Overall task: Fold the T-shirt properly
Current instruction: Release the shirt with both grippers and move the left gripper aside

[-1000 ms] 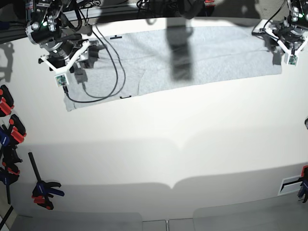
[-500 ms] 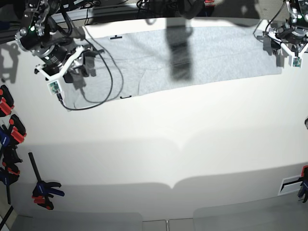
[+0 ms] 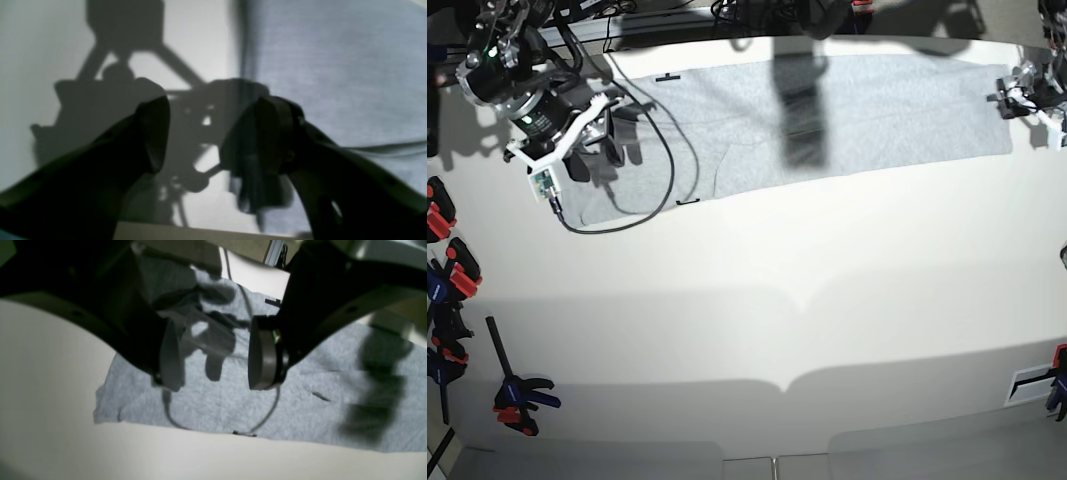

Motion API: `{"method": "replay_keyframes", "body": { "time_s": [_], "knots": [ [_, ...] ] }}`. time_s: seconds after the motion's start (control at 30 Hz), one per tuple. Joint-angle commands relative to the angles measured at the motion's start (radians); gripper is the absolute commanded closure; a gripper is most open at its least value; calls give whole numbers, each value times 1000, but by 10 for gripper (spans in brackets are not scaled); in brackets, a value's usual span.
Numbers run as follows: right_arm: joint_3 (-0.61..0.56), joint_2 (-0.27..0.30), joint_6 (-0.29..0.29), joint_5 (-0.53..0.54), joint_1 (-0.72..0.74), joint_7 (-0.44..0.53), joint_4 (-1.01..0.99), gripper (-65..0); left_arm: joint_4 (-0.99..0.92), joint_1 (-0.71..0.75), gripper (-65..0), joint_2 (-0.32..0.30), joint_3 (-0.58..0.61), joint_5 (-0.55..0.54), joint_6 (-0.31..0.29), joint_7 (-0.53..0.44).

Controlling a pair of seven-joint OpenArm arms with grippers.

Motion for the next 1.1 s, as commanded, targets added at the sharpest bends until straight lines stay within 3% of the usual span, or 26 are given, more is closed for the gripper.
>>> {"method": "replay_keyframes", "body": {
  "time_s": [0.0, 0.17, 0.33, 0.43, 0.67, 0.87, 1.0, 1.07],
  "knots": [
    [5, 11, 8, 10, 5, 22, 19, -316, -23, -17, -376, -42, -10, -30, -20, 7],
    [4, 11, 8, 11, 5, 22, 19, -316, -199, -72, -376, -112, -10, -262, -162, 105],
    [4, 11, 8, 11, 5, 23, 19, -316, -346, -107, -376, -124, -10, -500, -315, 268],
    [4, 11, 8, 11, 5, 23, 19, -316, -412, -106, -376, -124, -10, -586, -319, 328],
    [4, 11, 8, 11, 5, 23, 19, -316, -437, -103, -376, -116, -10, -584, -319, 363],
    [4, 11, 8, 11, 5, 24, 19, -316, -436, -98, -376, -44, -9, -451, -319, 364],
    [4, 11, 8, 11, 5, 28, 19, -316, -436, -98, -376, -1, -9, -463, -319, 370],
    [4, 11, 8, 11, 5, 28, 19, -316, -436, -98, -371, 1, -9, -497, -319, 420]
  ]
}}
